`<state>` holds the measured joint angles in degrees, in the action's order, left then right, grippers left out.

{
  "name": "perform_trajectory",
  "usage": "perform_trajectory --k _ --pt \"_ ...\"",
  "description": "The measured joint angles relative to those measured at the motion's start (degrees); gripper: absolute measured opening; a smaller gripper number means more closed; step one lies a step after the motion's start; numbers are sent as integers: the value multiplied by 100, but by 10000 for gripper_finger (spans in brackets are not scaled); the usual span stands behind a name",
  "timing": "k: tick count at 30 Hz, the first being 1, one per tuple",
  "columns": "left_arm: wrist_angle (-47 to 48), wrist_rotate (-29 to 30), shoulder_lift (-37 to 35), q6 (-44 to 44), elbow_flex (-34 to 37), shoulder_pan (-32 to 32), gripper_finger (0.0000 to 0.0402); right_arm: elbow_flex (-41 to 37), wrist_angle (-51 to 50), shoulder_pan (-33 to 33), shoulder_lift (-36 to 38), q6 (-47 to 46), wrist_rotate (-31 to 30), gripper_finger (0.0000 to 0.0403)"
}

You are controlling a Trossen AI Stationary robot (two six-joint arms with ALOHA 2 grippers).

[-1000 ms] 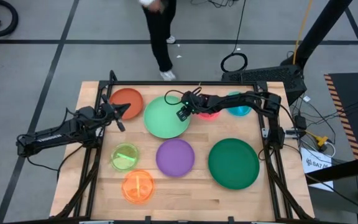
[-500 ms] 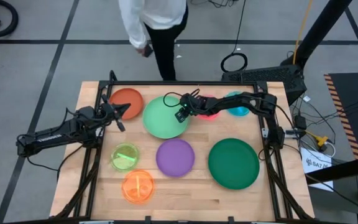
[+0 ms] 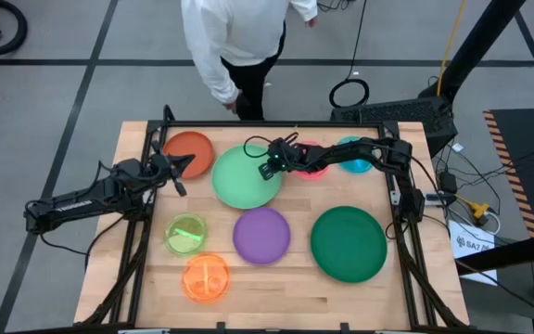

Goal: Stack plastic plates
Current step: Stack the light green plate on top of the dark green plate

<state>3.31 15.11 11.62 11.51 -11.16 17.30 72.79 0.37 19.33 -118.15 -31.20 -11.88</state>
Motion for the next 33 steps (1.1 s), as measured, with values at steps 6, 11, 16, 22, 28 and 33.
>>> perform_trajectory --k 6,11,16,22,28,33 --pt "2 0 0 2 0 -2 12 -4 280 9 -8 -142 42 19" --pt "2 0 0 -6 0 -1 12 -4 554 45 44 -136 178 8" --pt "25 0 2 -114 0 0 12 -6 431 162 251 -36 426 7" --pt "143 -1 0 -174 0 8 12 -19 404 313 651 251 1052 6" --pt "151 2 0 -250 0 15 12 -12 -23 321 1318 557 1208 5" --pt "151 0 0 -264 0 15 12 -12 -408 330 1910 779 1560 5"
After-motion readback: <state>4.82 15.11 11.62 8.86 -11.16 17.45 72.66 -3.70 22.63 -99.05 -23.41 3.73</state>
